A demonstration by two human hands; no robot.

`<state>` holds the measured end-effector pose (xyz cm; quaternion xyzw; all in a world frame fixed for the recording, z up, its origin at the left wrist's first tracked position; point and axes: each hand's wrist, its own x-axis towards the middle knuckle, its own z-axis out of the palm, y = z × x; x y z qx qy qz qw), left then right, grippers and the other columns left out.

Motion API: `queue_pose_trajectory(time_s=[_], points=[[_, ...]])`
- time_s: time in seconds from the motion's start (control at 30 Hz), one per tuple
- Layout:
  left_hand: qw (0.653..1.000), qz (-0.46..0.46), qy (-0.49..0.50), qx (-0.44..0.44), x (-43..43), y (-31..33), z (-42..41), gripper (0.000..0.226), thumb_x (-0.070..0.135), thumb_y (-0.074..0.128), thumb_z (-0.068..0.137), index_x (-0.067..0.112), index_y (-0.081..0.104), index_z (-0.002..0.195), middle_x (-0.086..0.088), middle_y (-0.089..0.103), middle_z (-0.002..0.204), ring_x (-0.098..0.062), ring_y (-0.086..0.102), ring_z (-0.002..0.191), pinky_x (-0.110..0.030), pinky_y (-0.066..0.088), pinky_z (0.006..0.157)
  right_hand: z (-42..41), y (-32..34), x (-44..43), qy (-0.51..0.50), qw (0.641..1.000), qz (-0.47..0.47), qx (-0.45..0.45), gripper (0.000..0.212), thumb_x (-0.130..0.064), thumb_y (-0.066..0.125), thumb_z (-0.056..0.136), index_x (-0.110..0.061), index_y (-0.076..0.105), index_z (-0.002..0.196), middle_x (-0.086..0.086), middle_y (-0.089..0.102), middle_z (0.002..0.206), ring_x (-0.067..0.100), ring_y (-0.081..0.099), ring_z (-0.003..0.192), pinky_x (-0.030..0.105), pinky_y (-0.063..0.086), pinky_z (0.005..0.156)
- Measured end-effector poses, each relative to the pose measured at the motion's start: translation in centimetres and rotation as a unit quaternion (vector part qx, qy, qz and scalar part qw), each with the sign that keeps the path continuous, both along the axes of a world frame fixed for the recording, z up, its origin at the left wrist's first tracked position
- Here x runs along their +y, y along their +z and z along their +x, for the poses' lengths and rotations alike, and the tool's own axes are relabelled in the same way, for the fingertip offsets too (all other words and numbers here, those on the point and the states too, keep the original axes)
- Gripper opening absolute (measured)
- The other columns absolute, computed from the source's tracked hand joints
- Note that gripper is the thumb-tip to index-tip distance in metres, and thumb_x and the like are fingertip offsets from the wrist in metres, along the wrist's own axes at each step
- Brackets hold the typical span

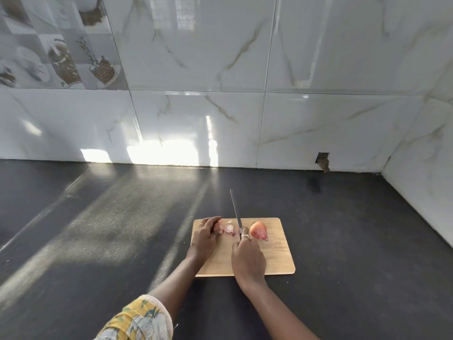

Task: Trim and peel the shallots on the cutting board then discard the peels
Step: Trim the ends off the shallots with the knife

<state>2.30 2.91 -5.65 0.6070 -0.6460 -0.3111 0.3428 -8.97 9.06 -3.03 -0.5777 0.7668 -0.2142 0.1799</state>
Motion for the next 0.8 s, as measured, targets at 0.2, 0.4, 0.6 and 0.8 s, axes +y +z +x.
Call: queue_pose_trajectory(time_s=[0.2, 0.4, 0.6, 0.8], points=[[1.0, -0.001, -0.008, -0.018, -0.1, -0.1, -0.5, 0.05, 0.01, 0.068, 0.079, 0.015, 0.054, 0.127, -0.004, 0.049, 0.123, -0.019, 0.051, 0.112, -0.019, 0.037, 0.096, -0.9, -0.8, 0.4, 0.008, 0.993, 0.029, 0.117, 0.047, -0.007, 0.025, 0.101, -0.004, 0.026, 0.147, 0.014, 0.046, 0.131, 0.025, 0.05, 0.113, 0.031, 0.045, 0.09], [1.0, -0.003, -0.002, -0.021, -0.2, -0.5, -0.5, 0.048, 0.017, 0.071, 0.078, 0.015, 0.056, 0.123, -0.003, 0.047, 0.125, -0.016, 0.048, 0.11, -0.017, 0.035, 0.096, -1.1, -1.7, 1.2, 0.022, 0.991, 0.011, 0.13, 0.049, -0.003, 0.026, 0.099, -0.008, 0.028, 0.147, 0.01, 0.049, 0.126, 0.022, 0.049, 0.111, 0.028, 0.044, 0.089], [1.0, -0.005, -0.014, -0.012, -0.3, -0.7, -0.4, 0.046, 0.022, 0.071, 0.079, 0.017, 0.056, 0.123, -0.001, 0.048, 0.126, -0.012, 0.047, 0.108, -0.018, 0.035, 0.098, -4.5, -1.0, 0.5, -0.046, 0.993, -0.019, 0.105, 0.053, -0.005, 0.027, 0.099, -0.008, 0.016, 0.15, 0.006, 0.048, 0.127, 0.02, 0.046, 0.115, 0.027, 0.042, 0.093], [1.0, -0.015, -0.016, -0.012, 0.1, -0.6, -0.7, 0.044, 0.022, 0.056, 0.091, 0.015, 0.048, 0.134, -0.003, 0.051, 0.131, -0.016, 0.05, 0.118, -0.013, 0.032, 0.096, -6.6, -1.4, 0.6, -0.082, 0.991, 0.036, 0.103, 0.05, -0.006, 0.027, 0.099, -0.007, 0.021, 0.149, 0.009, 0.048, 0.124, 0.022, 0.047, 0.112, 0.028, 0.047, 0.089]])
